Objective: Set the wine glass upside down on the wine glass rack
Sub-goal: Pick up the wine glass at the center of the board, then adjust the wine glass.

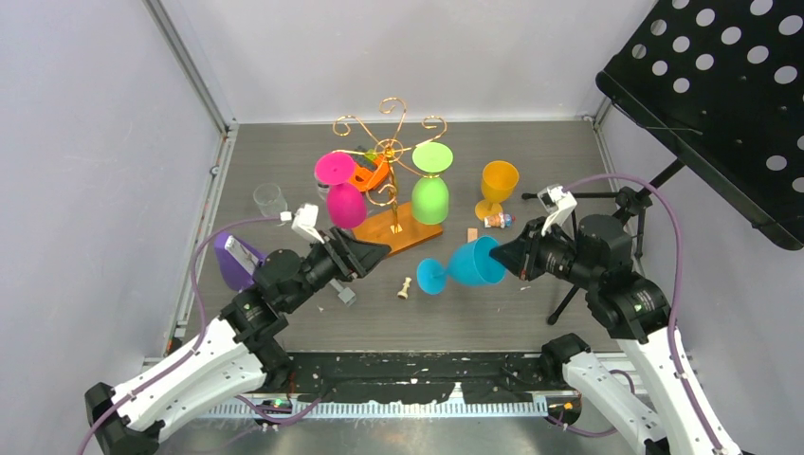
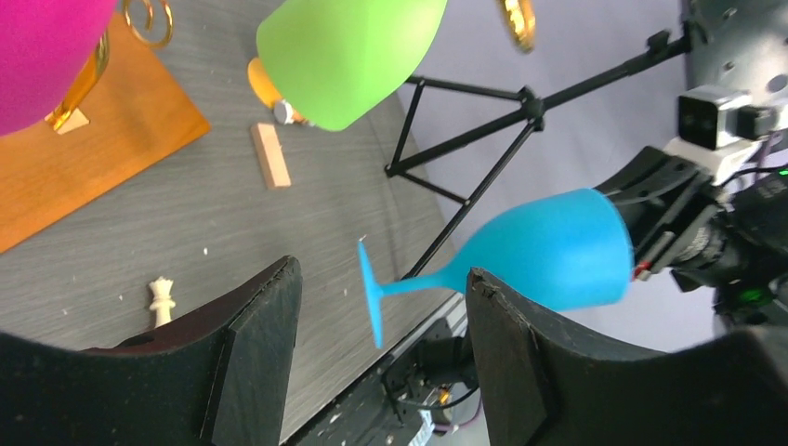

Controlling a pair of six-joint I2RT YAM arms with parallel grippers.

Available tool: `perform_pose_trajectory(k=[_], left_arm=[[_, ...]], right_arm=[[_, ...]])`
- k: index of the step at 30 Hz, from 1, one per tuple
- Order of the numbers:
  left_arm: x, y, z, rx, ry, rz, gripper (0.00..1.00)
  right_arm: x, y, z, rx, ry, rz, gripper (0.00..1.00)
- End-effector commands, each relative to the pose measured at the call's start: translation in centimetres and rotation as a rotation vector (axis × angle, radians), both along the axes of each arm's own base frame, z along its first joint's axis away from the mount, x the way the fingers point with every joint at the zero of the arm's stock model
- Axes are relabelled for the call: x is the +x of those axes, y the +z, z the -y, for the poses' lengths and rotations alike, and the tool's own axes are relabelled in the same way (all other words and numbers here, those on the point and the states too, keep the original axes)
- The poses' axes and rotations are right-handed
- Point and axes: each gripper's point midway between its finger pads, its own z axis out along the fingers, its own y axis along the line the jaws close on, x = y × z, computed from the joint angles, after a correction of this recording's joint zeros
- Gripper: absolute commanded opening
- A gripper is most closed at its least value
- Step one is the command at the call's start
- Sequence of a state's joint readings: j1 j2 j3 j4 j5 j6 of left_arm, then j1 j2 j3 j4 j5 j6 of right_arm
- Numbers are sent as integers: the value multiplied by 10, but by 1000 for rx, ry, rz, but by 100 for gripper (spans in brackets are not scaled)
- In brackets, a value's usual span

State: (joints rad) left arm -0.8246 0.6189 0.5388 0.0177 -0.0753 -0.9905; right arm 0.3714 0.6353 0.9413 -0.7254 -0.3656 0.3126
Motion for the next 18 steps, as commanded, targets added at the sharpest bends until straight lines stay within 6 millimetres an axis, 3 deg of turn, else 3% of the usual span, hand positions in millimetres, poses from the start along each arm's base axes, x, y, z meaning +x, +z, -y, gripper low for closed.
perform_pose_trajectory(k=[1,8,18], left_arm=[[-9,8,12,40,-85,24,64],[-17,-9,22,131,-134,-4,65],[-35,-8,37,158,-243,13,58]], right_arm=[[-17,25,-21,123,128,35,6],[-14,33,-28,171,144,52,6],[-8,38,-33,197,149,64,6]])
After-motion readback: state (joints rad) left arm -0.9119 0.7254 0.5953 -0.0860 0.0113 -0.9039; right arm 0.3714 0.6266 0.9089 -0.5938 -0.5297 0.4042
